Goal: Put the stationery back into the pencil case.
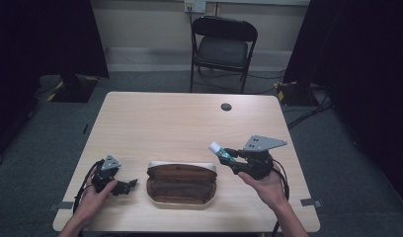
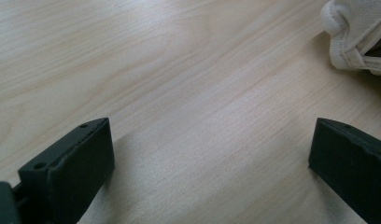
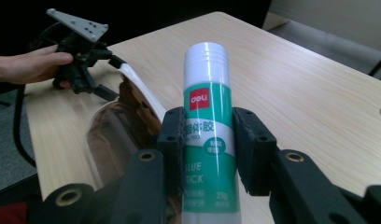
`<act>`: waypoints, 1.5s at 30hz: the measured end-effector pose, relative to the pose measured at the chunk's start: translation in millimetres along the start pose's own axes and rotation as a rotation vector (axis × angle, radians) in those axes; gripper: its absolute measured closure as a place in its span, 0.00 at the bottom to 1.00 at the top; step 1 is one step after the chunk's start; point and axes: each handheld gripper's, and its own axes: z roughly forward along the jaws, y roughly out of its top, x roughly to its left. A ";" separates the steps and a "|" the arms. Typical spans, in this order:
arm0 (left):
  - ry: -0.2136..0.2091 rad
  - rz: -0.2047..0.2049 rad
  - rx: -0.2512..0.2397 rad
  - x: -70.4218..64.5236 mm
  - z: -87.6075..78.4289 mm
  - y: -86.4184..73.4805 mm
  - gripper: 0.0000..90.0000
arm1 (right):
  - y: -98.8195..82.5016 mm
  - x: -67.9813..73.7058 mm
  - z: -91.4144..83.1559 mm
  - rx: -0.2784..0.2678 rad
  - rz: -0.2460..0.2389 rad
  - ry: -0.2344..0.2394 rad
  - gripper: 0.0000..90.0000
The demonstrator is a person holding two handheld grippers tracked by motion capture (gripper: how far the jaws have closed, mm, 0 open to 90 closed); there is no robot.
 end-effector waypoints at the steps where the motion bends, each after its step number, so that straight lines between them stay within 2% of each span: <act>1: 0.000 0.000 0.000 0.0 0.0 0.0 0.00 | 0.9 2.3 1.3 -0.001 -0.008 0.006 0.73; 11: 0.000 0.000 0.000 0.0 0.0 0.0 0.00 | 7.6 18.6 10.4 -0.001 -0.033 0.055 0.73; 16: 0.000 0.000 0.000 0.0 0.0 0.0 0.00 | 8.3 28.3 20.2 0.008 -0.045 0.092 0.73; 27: 0.000 -0.001 0.000 -0.1 0.1 0.0 0.00 | 2.7 51.7 51.0 0.079 -0.085 0.170 0.73; 32: -0.002 -0.001 0.000 0.0 0.1 0.0 0.00 | -7.0 63.1 70.0 0.136 -0.104 0.205 0.73; 38: -0.002 -0.002 0.000 -0.1 0.1 0.0 0.00 | -20.0 67.7 90.1 0.192 -0.102 0.223 0.73; 45: -0.002 -0.002 0.000 -0.1 0.1 0.0 0.00 | -31.8 63.4 106.4 0.244 -0.079 0.197 0.73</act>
